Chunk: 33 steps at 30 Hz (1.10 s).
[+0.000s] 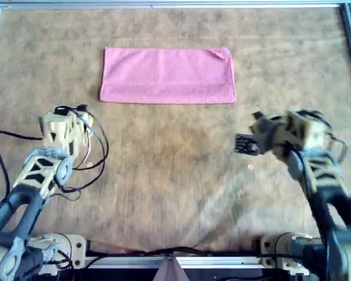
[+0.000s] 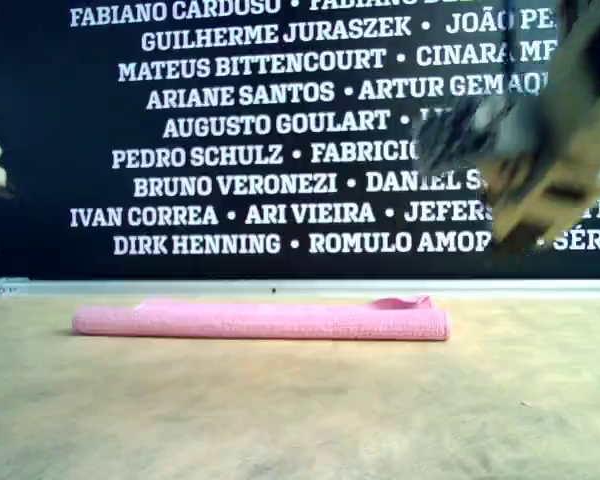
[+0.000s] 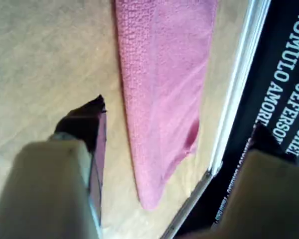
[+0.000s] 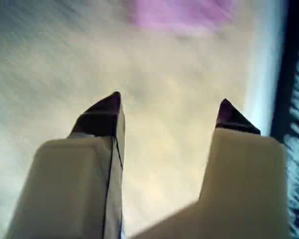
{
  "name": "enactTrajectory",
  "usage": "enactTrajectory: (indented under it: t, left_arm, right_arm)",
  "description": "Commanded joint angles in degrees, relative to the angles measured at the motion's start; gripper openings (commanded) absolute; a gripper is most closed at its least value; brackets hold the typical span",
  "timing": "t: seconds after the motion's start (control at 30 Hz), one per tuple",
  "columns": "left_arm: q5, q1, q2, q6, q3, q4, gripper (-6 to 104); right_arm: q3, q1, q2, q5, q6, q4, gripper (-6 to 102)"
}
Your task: Fold a cloth
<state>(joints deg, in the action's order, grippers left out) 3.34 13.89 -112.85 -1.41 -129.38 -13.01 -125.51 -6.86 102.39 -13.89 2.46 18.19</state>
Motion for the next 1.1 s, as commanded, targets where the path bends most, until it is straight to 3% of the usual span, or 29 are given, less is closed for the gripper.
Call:
enactTrajectory:
  t: [0.0,0.17,0.67,1.07]
  left_arm:
    - [-0.26,1.32,4.04,0.35,5.1,6.33,100]
    - [-0.18,1.32,13.97,0.35,9.67,10.55,100]
    - [-0.18,1.32,38.06,0.35,27.86,10.72,100]
    - [0.62,1.32,52.03,0.35,45.53,10.72,100]
  right_arm:
    - [9.14,-2.9,-10.63,-0.09,0.26,-3.16,75]
    - [19.69,-3.25,-19.16,0.62,0.26,-2.99,75]
    - [39.55,-3.34,-40.08,0.0,0.26,-3.08,74]
    - [47.37,-3.34,-45.7,0.62,0.0,-3.08,74]
